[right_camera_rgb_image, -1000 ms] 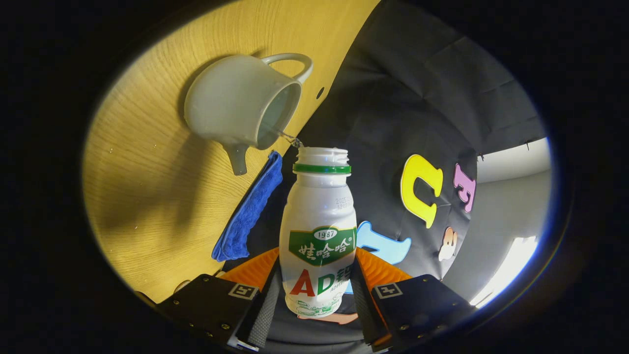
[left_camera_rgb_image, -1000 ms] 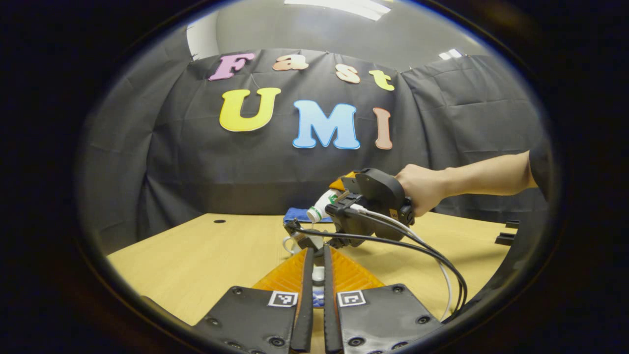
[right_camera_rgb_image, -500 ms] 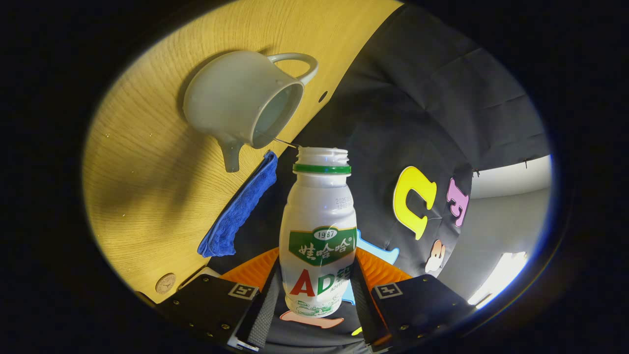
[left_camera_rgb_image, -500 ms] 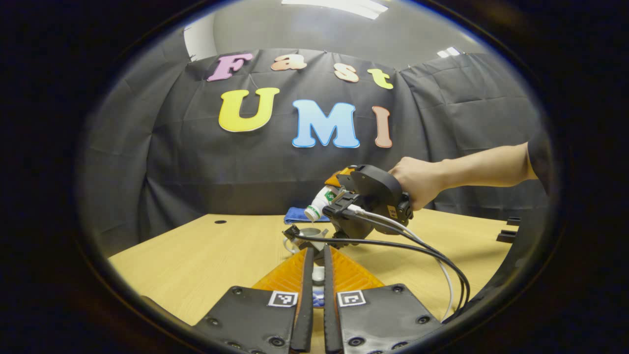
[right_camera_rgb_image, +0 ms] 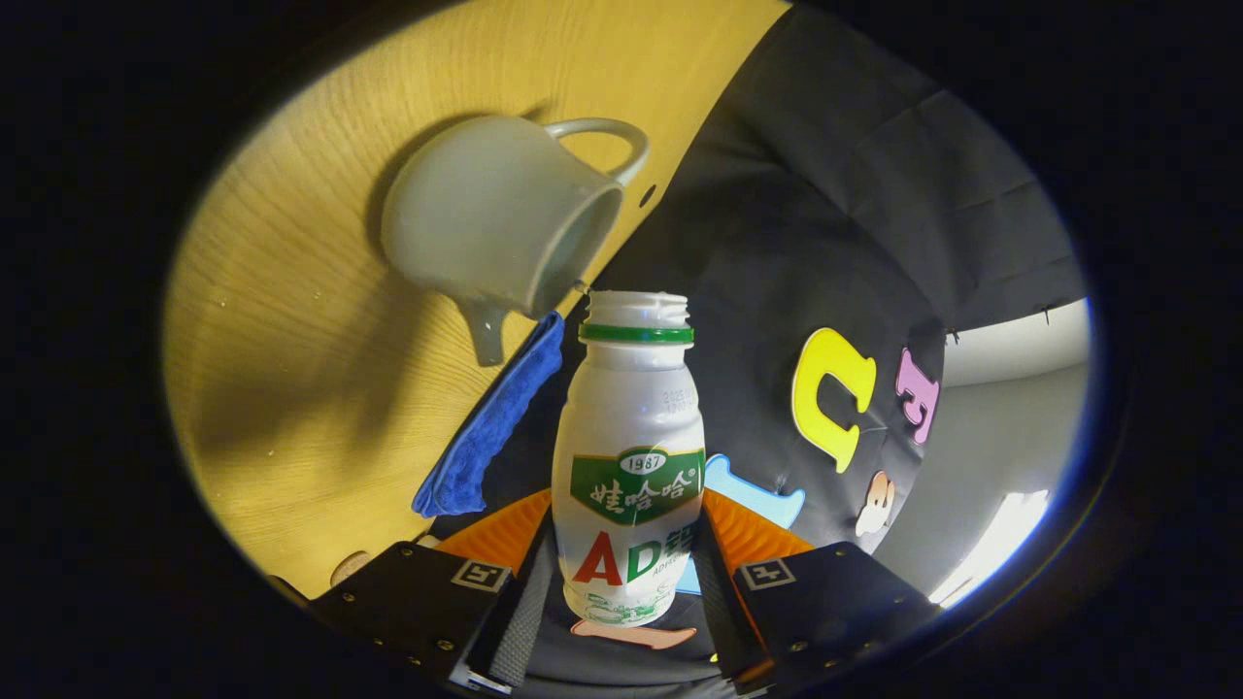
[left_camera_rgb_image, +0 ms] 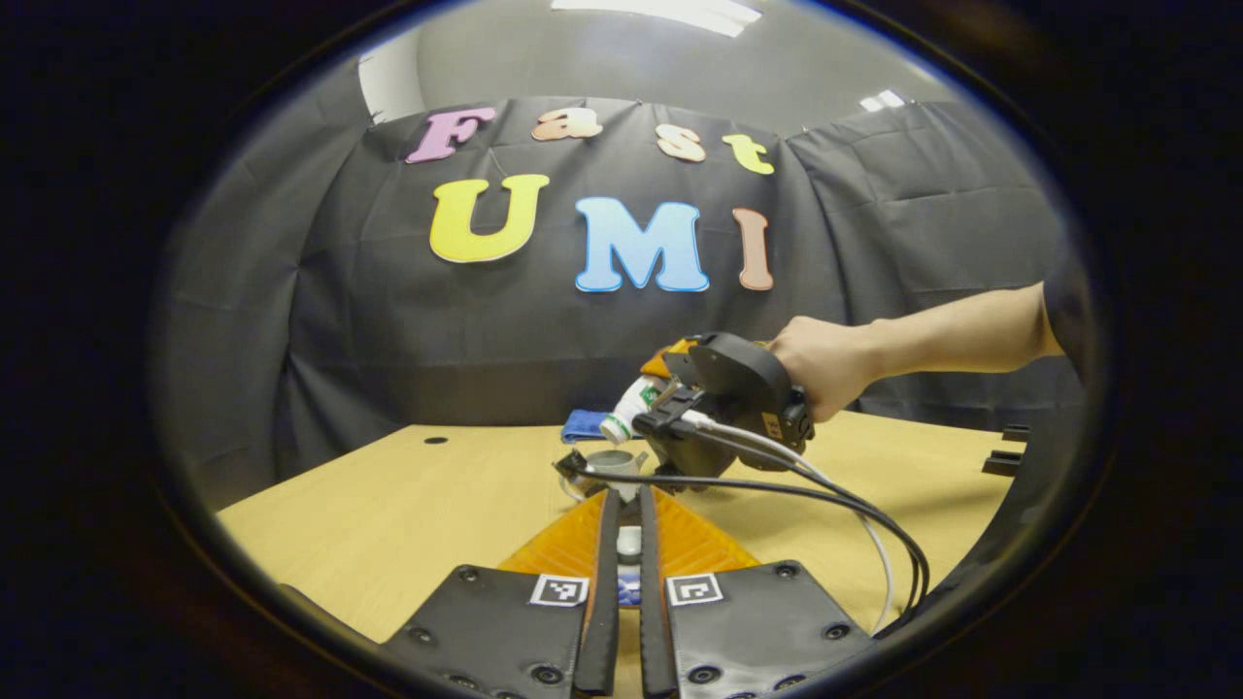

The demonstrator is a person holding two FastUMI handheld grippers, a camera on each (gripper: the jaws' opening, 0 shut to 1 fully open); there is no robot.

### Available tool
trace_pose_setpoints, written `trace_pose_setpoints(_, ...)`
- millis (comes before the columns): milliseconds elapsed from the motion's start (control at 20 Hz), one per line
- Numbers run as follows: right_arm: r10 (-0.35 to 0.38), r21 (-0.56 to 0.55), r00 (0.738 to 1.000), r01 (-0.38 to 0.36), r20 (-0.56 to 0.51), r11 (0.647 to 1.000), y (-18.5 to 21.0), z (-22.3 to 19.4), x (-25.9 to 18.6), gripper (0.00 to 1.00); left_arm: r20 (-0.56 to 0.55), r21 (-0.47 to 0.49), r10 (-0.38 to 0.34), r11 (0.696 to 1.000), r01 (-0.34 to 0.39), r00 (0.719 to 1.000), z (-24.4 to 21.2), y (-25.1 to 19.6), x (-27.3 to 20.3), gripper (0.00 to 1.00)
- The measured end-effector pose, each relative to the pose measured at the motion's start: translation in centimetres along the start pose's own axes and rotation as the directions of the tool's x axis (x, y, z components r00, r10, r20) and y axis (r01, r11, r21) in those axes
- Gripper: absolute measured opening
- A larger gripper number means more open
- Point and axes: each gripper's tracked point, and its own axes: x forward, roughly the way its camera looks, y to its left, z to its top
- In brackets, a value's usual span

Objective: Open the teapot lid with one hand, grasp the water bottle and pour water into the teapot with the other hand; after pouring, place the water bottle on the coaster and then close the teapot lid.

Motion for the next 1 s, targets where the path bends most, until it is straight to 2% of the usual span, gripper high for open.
trace_pose_setpoints(250, 0.005, 0.019, 1.000, -0.005, 0.000, 1.000, 0.3, -0.1, 0.1, 0.71, -0.008, -0.007, -0.002, 1.000, 0.002, 1.000, -0.2, 0.0, 0.2, 0.19)
trace_pose_setpoints(300, 0.003, 0.030, 1.000, -0.004, 0.001, 1.000, 0.3, -0.2, 0.1, 0.71, -0.011, -0.010, -0.002, 1.000, 0.002, 1.000, -0.4, 0.1, 0.3, 0.15)
trace_pose_setpoints(450, 0.073, 0.184, 0.997, -0.074, 0.011, 0.980, 1.8, -0.3, 0.2, 0.71, -0.010, -0.039, -0.006, 0.999, 0.005, 1.000, -0.3, 0.3, 0.2, 0.19)
trace_pose_setpoints(500, 0.090, 0.249, 0.996, -0.091, 0.015, 0.964, 2.2, -0.3, 0.2, 0.71, -0.007, -0.052, -0.005, 0.999, 0.005, 1.000, -0.2, 0.5, 0.1, 0.15)
trace_pose_setpoints(550, 0.094, 0.295, 0.995, -0.094, 0.013, 0.951, 2.2, -0.4, 0.2, 0.71, -0.002, -0.062, -0.001, 0.998, 0.001, 1.000, 0.1, 0.8, 0.2, 0.19)
trace_pose_setpoints(600, 0.098, 0.331, 0.995, -0.095, 0.009, 0.939, 2.2, -0.5, 0.0, 0.70, 0.000, -0.066, 0.004, 0.998, -0.004, 1.000, 0.3, 1.1, 0.2, 0.19)
trace_pose_setpoints(650, 0.111, 0.366, 0.994, -0.107, 0.011, 0.925, 2.6, -0.5, -0.1, 0.71, -0.002, -0.068, 0.008, 0.998, -0.009, 1.000, 0.3, 1.3, 0.1, 0.15)
trace_pose_setpoints(700, 0.131, 0.401, 0.991, -0.126, 0.015, 0.907, 3.2, -0.4, 0.0, 0.71, -0.003, -0.073, 0.008, 0.997, -0.009, 1.000, 0.0, 1.2, 0.1, 0.19)
trace_pose_setpoints(750, 0.142, 0.438, 0.990, -0.136, 0.019, 0.888, 3.5, -0.2, -0.2, 0.71, -0.005, -0.081, 0.007, 0.997, -0.007, 1.000, -0.2, 1.1, 0.4, 0.15)
trace_pose_setpoints(800, 0.152, 0.477, 0.988, -0.146, 0.025, 0.867, 3.8, -0.1, -0.3, 0.71, -0.008, -0.090, 0.003, 0.996, -0.004, 1.000, -0.2, 1.1, 0.4, 0.15)
trace_pose_setpoints(850, 0.164, 0.520, 0.986, -0.154, 0.027, 0.840, 4.0, -0.1, -0.3, 0.71, -0.010, -0.099, 0.001, 0.995, -0.002, 1.000, -0.3, 1.1, 0.5, 0.19)
trace_pose_setpoints(900, 0.179, 0.567, 0.983, -0.166, 0.032, 0.807, 4.3, 0.0, -0.4, 0.71, -0.011, -0.105, 0.003, 0.994, -0.004, 1.000, -0.2, 1.3, 0.5, 0.15)
trace_pose_setpoints(1000, 0.212, 0.661, 0.976, -0.187, 0.043, 0.727, 4.8, 0.1, -0.6, 0.71, -0.012, -0.106, 0.014, 0.994, -0.015, 1.000, -0.2, 1.6, 0.7, 0.16)
